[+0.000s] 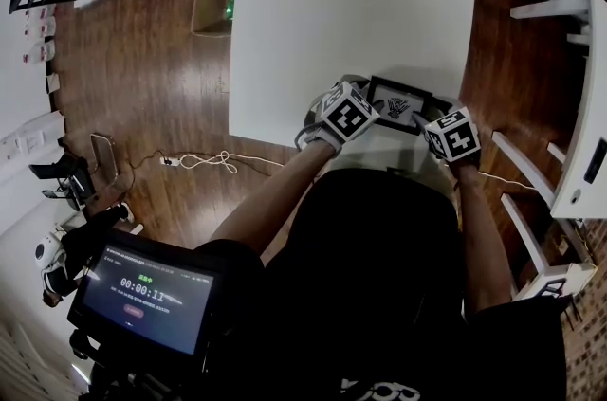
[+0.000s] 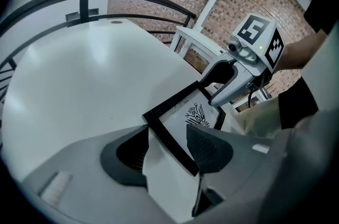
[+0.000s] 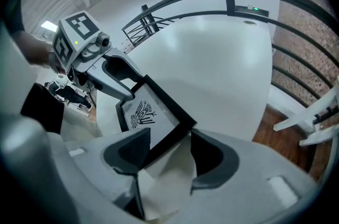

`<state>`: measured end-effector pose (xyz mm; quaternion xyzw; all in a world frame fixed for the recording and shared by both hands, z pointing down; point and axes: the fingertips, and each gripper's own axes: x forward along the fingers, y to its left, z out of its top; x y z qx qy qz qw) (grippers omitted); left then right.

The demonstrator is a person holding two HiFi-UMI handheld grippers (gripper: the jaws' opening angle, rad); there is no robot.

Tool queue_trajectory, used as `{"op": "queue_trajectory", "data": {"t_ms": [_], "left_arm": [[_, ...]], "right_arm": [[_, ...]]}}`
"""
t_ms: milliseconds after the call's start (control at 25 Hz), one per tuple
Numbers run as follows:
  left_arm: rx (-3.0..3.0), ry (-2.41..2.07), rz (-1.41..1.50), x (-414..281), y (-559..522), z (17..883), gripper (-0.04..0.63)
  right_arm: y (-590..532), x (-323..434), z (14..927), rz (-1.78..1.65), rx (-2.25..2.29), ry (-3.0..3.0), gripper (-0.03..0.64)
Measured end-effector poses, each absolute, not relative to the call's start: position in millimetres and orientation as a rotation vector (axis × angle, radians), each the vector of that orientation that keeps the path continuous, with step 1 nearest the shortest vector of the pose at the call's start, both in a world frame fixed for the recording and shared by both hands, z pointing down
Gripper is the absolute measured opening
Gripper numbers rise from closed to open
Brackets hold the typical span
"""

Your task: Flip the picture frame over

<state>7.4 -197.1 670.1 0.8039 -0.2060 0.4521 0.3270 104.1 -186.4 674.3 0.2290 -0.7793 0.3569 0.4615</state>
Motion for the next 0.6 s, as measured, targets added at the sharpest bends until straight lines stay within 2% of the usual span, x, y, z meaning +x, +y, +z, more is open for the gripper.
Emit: {"op": "queue_trajectory", "data": {"t_ms": [600], "left_arm": [[2.142,-0.593,1.149,3.5,-190.6,680.2,0.218]], "right_arm": [[-189.1,105.3,680.8,0.897,0.678,-1.927,0.221]]}}
